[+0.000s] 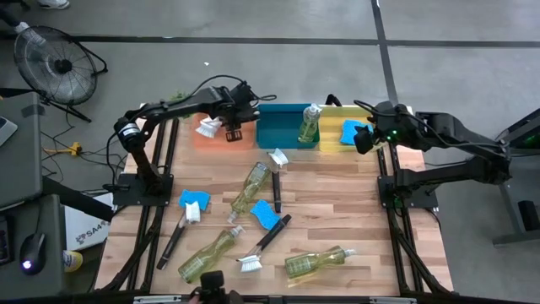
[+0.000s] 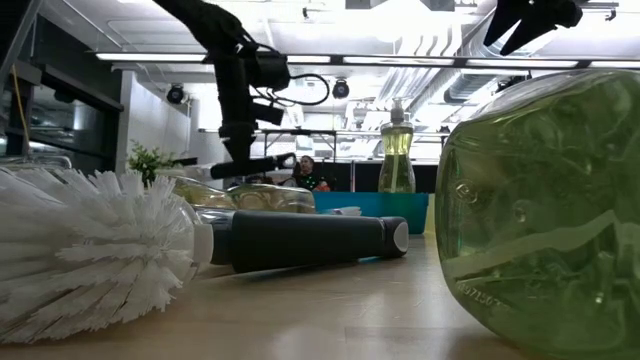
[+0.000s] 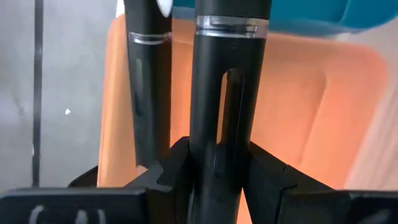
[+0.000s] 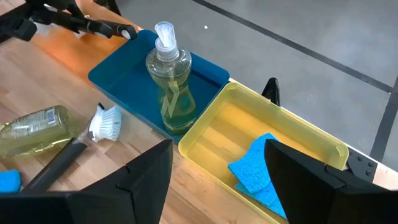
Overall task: Pick & Place Kitchen Sink Supplies
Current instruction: Put the cleaning brush into the orange bin
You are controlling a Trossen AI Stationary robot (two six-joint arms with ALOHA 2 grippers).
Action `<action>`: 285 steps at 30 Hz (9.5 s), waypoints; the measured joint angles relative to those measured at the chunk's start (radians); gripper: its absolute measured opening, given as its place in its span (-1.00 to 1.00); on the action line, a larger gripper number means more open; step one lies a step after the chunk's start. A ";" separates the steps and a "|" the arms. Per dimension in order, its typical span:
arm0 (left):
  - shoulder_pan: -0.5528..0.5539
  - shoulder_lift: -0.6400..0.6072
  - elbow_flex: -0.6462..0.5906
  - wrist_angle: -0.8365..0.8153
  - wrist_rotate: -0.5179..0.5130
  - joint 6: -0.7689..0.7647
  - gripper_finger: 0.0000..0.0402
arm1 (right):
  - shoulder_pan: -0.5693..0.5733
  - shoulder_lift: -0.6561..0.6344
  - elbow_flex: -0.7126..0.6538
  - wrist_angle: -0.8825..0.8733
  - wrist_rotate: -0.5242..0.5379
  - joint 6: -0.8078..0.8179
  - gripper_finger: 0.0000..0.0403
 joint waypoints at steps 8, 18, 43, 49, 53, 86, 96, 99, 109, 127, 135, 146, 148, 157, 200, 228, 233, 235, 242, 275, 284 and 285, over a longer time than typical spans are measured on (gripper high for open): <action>0.027 0.000 -0.063 0.045 0.025 0.032 -0.47 | 0.000 0.023 0.000 0.000 0.013 0.008 0.23; 0.088 0.000 -0.076 0.054 0.066 0.029 -0.47 | 0.000 0.047 0.000 0.008 0.013 0.008 0.23; 0.091 0.000 -0.076 0.109 0.168 0.021 -0.44 | 0.000 0.047 0.000 0.016 0.017 0.008 0.23; 0.092 0.000 -0.099 0.112 0.193 0.024 -0.44 | 0.000 0.047 0.000 0.016 0.017 0.008 0.23; 0.091 0.000 -0.136 0.133 0.190 0.024 -0.44 | 0.000 0.047 0.000 0.016 0.015 0.008 0.23; 0.092 0.000 -0.148 0.195 0.110 0.032 -0.44 | 0.000 0.047 0.000 0.020 0.013 0.008 0.23; 0.104 0.003 -0.148 0.209 0.080 0.032 -0.44 | 0.000 0.047 0.000 0.020 0.013 0.008 0.23; 0.117 0.010 -0.148 0.207 0.078 0.030 -0.44 | 0.000 0.047 0.000 0.020 0.013 0.008 0.23; 0.119 0.009 -0.148 0.210 0.079 0.031 -0.44 | 0.000 0.047 0.000 0.020 0.013 0.008 0.23; 0.117 0.008 -0.148 0.180 0.078 0.032 -0.10 | 0.000 0.047 0.000 0.023 -0.012 0.008 0.23; 0.117 0.007 -0.148 0.156 0.056 0.031 -0.10 | 0.000 0.047 0.000 0.023 -0.016 0.008 0.23; 0.117 0.006 -0.067 0.074 0.060 -0.018 -0.10 | 0.000 0.047 0.000 0.023 -0.016 0.005 0.23; 0.117 0.006 -0.046 0.059 0.061 -0.022 -0.10 | 0.000 0.047 0.000 0.022 -0.016 0.004 0.23; 0.109 0.003 0.047 -0.053 0.073 -0.076 -0.10 | 0.000 0.047 0.000 0.023 -0.017 -0.001 0.23; -0.216 -0.232 0.136 -0.349 0.055 -0.578 -0.10 | 0.000 0.046 0.000 0.022 -0.129 -0.117 0.23; -0.528 -0.232 0.135 -0.424 -0.051 -0.990 -0.10 | 0.000 0.042 0.000 0.022 -0.212 -0.189 0.23; -0.567 -0.231 0.135 -0.428 -0.065 -1.038 -0.10 | 0.000 0.022 0.000 0.022 -0.211 -0.205 0.23; -0.582 -0.231 0.135 -0.428 -0.072 -1.061 -0.10 | 0.000 0.007 -0.001 0.023 -0.208 -0.212 0.23; -0.642 -0.231 0.127 -0.416 -0.108 -1.144 -0.10 | 0.000 -0.081 -0.114 0.070 -0.230 -0.176 0.23; -0.960 -0.230 -0.225 -0.370 0.224 -1.912 -0.10 | 0.000 -0.237 -0.332 0.213 -0.384 -0.182 0.23; -1.084 -0.230 -0.251 -0.398 0.321 -2.079 0.12 | 0.000 -0.237 -0.332 0.211 -0.390 -0.210 0.23; -1.097 -0.230 -0.251 -0.399 0.332 -2.091 0.17 | 0.000 -0.237 -0.332 0.211 -0.390 -0.212 0.23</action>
